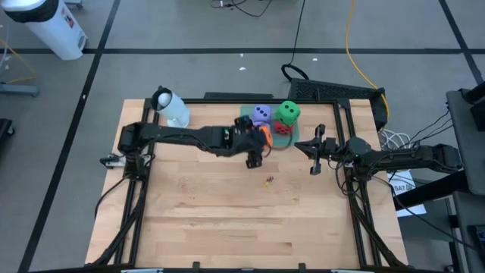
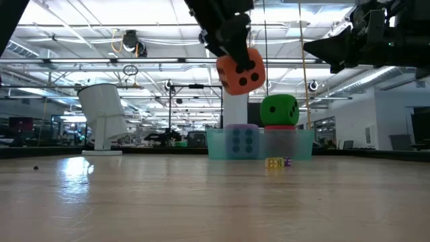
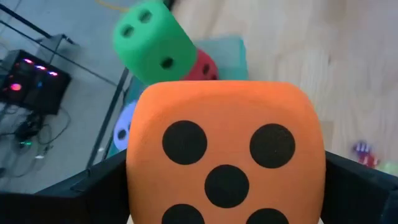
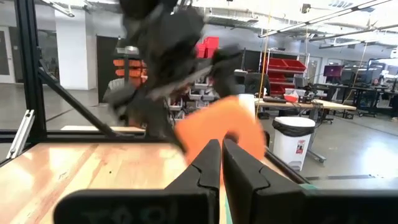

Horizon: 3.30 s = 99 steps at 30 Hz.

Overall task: Pick & Place Dice
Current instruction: Put the large orange die into the bin

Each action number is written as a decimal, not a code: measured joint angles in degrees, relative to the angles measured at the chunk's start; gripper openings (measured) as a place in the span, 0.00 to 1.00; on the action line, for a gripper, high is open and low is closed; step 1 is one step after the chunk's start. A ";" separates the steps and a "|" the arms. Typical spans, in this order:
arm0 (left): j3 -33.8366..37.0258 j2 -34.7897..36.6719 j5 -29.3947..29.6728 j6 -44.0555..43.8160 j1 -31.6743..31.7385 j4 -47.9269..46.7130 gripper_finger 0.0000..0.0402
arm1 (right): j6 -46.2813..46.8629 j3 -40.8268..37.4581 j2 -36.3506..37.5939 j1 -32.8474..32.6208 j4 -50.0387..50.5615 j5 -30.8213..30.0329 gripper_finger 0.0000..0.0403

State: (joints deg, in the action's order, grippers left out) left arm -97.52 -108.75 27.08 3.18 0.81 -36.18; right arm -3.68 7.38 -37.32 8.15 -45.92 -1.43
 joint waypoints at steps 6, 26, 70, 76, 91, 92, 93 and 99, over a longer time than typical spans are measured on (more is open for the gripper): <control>-0.06 0.61 -11.92 -2.47 6.24 0.25 0.99 | 0.00 0.00 0.02 0.01 0.50 -0.02 0.02; -0.12 -3.19 -20.01 -9.55 15.30 -0.97 0.99 | 0.00 0.00 0.00 0.01 -0.48 -0.02 0.02; -2.95 -6.50 -22.42 1.64 15.67 -0.15 1.00 | -15.30 26.72 -35.48 13.04 10.12 11.81 0.00; -2.95 -6.50 -21.56 3.51 15.57 -0.05 1.00 | -18.62 28.41 -37.19 14.08 9.77 12.23 0.00; -2.93 -7.56 -22.79 5.88 15.81 3.05 0.99 | -19.38 30.27 -42.17 18.09 10.59 18.17 0.00; -2.93 -7.90 -22.76 5.98 15.85 3.21 0.99 | -19.11 30.62 -42.74 18.09 10.54 18.18 0.00; -2.97 -8.00 -22.95 5.95 15.91 3.33 0.99 | -18.78 30.82 -43.39 18.13 10.30 18.16 0.00; -2.97 -8.07 -22.37 6.91 15.31 3.82 0.99 | -17.24 30.93 -45.22 18.33 10.21 17.94 0.00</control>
State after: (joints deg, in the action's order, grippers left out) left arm -100.49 -116.81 4.71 10.09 16.12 -32.35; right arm -20.92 38.30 -82.54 26.48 -35.70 16.51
